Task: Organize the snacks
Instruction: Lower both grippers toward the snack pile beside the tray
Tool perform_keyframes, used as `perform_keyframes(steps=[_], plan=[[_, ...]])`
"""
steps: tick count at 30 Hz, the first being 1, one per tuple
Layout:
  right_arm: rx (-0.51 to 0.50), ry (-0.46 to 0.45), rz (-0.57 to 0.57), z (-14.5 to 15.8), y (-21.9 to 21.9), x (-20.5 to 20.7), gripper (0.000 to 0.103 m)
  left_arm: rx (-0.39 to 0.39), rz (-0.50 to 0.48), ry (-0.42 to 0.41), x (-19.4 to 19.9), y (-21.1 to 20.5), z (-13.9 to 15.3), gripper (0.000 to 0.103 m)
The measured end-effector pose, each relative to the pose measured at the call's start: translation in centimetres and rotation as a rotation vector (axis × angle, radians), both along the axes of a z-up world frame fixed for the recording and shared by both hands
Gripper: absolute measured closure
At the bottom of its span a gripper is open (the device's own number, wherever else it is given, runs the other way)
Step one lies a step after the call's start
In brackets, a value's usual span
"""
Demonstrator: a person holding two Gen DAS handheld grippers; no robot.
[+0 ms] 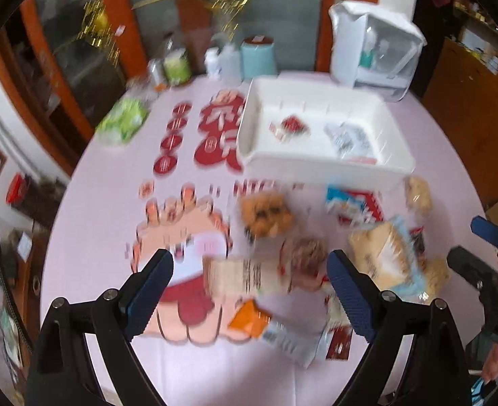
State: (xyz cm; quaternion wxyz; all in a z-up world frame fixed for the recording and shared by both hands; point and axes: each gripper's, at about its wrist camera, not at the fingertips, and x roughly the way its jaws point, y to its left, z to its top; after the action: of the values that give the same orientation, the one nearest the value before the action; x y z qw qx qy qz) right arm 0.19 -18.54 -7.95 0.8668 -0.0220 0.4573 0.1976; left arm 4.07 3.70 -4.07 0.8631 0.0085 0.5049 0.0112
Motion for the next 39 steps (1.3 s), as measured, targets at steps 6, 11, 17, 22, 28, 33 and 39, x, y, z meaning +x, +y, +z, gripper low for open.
perform_keyframes(steps=[6, 11, 17, 22, 28, 33, 39], plan=[[0.014, 0.119, 0.088, -5.0, 2.1, -1.8, 0.03, -0.025, 0.102, 0.068, -2.4, 0.7, -5.2, 0.012], [0.073, 0.314, 0.118, -9.5, 2.8, -1.4, 0.035, -0.076, 0.199, 0.161, -3.4, 1.5, -10.0, 0.012], [0.138, 0.415, 0.017, -12.0, 1.7, 0.5, 0.035, -0.146, 0.268, 0.236, -4.1, 1.5, -14.3, 0.012], [0.218, 0.486, -0.046, -13.3, 1.6, 2.6, 0.035, -0.205, 0.283, 0.295, -4.1, 1.4, -16.5, 0.012], [0.219, 0.516, -0.143, -13.7, 2.4, 4.8, 0.035, -0.219, 0.313, 0.292, -4.1, 1.9, -17.4, 0.012], [0.088, 0.467, -0.14, -13.5, 4.6, 5.0, 0.035, -0.206, 0.313, 0.282, -4.2, 2.0, -17.5, 0.012], [-0.111, 0.391, -0.077, -13.7, 7.0, 5.1, 0.052, -0.197, 0.286, 0.278, -4.2, 1.2, -17.4, 0.012]])
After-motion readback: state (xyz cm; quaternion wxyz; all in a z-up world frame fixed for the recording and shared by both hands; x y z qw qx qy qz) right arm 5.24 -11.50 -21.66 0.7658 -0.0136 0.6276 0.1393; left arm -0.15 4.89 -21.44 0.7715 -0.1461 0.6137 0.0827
